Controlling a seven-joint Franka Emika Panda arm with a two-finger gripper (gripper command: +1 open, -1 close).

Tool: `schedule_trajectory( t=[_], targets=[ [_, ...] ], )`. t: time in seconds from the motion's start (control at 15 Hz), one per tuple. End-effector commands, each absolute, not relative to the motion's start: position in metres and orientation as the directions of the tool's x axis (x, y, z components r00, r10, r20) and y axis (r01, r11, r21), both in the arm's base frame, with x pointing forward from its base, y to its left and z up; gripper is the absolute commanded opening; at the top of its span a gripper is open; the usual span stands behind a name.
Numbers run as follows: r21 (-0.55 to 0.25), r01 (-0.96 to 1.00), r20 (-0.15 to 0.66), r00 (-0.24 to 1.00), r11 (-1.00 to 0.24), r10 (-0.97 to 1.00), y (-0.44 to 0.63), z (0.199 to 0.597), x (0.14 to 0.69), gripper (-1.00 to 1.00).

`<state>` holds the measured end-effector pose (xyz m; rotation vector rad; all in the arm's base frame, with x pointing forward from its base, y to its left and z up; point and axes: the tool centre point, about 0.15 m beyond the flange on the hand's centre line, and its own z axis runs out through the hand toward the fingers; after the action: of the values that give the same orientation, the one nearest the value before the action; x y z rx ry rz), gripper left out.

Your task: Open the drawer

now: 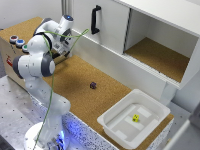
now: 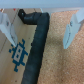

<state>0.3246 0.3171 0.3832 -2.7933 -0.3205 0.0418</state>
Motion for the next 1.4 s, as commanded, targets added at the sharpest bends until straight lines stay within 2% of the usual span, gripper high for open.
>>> schedule_trajectory(
  t=[0.0, 0.2, 0.47, 0.67, 0.87, 0.93, 1.33],
  targets=[
    [-0.344, 0.162, -0.011, 0.984, -0.925, 0.177, 0.317, 0.364, 0.337, 1.0],
    [-0.408, 0.104, -0.032, 0.991, -0.907, 0.128, 0.321, 0.344, 0.338, 1.0],
    [-0.468, 0.112, 0.008, 0.992, -0.877, 0.123, 0.335, 0.329, 0.333, 1.0],
    [-0.455, 0.123, 0.009, 0.991, -0.882, 0.134, 0.343, 0.323, 0.335, 1.0],
    [-0.47, 0.099, -0.037, 0.991, -0.877, 0.132, 0.343, 0.313, 0.34, 1.0],
    [-0.447, 0.092, -0.053, 0.99, -0.89, 0.129, 0.346, 0.31, 0.339, 1.0],
    [-0.438, -0.022, -0.136, 0.99, -0.899, 0.043, 0.352, 0.297, 0.329, 1.0]
  ],
)
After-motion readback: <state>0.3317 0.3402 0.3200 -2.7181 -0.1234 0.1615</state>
